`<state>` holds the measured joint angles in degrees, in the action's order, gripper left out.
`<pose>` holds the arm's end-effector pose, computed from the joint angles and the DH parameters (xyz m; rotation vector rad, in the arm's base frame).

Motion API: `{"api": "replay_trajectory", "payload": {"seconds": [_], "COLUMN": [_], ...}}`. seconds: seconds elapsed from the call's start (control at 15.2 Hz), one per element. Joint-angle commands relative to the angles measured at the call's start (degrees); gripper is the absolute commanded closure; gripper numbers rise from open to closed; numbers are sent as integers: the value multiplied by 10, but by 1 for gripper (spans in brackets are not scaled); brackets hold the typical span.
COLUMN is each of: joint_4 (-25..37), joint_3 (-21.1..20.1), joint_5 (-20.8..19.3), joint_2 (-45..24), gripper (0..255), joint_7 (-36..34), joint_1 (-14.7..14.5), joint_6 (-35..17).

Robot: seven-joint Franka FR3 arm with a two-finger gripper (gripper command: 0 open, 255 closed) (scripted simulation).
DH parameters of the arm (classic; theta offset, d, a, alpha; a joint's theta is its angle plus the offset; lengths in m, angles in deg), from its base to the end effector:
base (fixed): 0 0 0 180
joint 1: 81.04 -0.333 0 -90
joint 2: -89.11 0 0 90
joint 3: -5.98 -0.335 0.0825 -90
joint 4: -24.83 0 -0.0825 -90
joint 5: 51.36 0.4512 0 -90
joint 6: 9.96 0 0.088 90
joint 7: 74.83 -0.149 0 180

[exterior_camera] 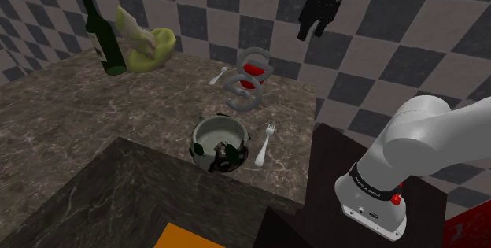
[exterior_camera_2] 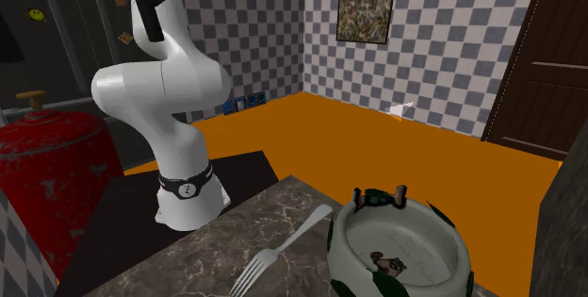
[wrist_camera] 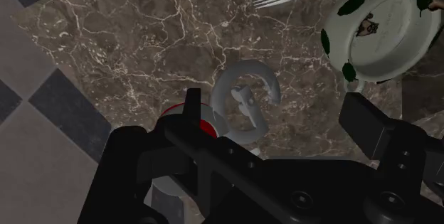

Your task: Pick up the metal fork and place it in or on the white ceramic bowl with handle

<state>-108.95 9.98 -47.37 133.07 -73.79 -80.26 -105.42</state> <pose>0.3794 -0.0263 0.5758 -3.0228 0.0777 -0.1543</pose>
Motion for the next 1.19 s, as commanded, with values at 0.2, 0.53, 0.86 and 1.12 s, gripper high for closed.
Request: {"api": "replay_trajectory", "payload": {"seconds": [0.2, 0.53, 0.86, 1.12], "joint_4": [-59, -143, -207, -241], "joint_3": [-35, -100, -172, -235], "joint_5": [19, 64, 124, 179], "joint_2": [21, 41, 35, 5], "gripper": [0, 0, 0, 0], "joint_7": [-83, -223, -365, -479], "joint_1": [17, 36, 43, 43], "joint_6": [-27, -73, -127, -181]}}
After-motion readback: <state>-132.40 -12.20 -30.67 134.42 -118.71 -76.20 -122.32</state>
